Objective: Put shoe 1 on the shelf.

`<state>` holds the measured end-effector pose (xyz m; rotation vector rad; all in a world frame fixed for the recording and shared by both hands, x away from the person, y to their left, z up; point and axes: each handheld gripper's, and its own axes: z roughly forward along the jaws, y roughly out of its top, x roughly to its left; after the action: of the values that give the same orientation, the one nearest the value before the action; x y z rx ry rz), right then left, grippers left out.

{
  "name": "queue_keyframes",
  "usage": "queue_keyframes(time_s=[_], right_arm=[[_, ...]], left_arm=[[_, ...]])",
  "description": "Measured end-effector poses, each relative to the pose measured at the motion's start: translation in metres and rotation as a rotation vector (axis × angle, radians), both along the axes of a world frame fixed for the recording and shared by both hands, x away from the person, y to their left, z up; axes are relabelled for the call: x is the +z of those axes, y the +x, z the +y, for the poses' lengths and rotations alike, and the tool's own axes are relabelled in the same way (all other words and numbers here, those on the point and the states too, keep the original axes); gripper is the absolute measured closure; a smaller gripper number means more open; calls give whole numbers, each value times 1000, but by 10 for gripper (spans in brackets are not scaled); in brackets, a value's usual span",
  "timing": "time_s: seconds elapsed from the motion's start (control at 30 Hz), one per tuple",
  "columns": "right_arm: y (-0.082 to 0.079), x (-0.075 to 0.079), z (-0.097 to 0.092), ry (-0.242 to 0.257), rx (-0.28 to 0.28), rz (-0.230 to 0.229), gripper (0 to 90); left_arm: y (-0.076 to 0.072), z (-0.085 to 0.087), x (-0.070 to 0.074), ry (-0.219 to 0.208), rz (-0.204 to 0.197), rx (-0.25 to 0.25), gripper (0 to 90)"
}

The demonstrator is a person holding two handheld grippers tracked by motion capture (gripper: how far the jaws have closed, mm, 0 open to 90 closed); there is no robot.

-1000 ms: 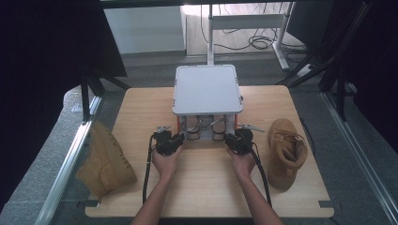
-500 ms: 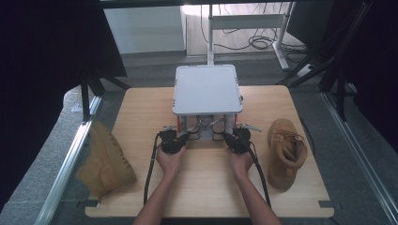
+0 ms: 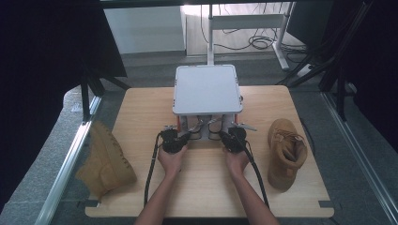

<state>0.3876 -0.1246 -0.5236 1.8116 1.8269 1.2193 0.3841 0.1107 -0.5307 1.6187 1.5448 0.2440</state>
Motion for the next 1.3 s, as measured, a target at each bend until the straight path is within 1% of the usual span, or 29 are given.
queue_keyframes(time_s=[0.07,0.2,0.27,0.43,0.57,0.63,0.7,0.77,0.83,0.87,0.93,1.0,1.03,1.07,1.17,1.23,1.3], right_arm=[[2,0,1,0,-2,1,892],[4,-1,3,18,-6,1,892],[5,-2,5,8,-7,-5,892],[7,-3,9,2,3,0,893],[8,-2,11,6,5,7,892],[8,-3,12,3,4,2,892],[8,-2,11,9,3,6,892],[8,-2,11,3,8,8,892],[8,-2,10,16,15,10,891],[7,-1,10,14,17,5,891],[5,1,9,17,20,6,891],[2,4,8,22,27,0,891],[0,6,8,15,28,-4,891],[-2,7,7,10,33,-4,890],[-7,12,6,-4,43,-9,889],[-11,14,4,-4,45,-10,888],[-15,14,1,-4,48,-12,888]], left_arm=[[0,-3,0,-7,3,-2,896],[1,-3,0,-13,6,-2,896],[1,-3,0,-14,7,-2,896],[2,-5,0,-17,9,-3,896],[3,-8,0,-20,9,-3,896],[3,-8,0,-19,9,-2,896],[3,-8,0,-25,15,1,895],[3,-8,0,-26,16,-1,894],[2,-8,1,-23,10,-8,892],[1,-8,2,-25,8,-7,892],[0,-7,4,-28,1,-20,888],[-5,-5,8,-23,-19,-24,885],[-7,-4,10,-28,-22,-27,884],[-9,-3,12,-23,-27,-36,884],[-15,-1,16,-14,-42,-43,884],[-18,1,18,-8,-48,-36,874],[-22,5,19,-21,-46,-30,873]])
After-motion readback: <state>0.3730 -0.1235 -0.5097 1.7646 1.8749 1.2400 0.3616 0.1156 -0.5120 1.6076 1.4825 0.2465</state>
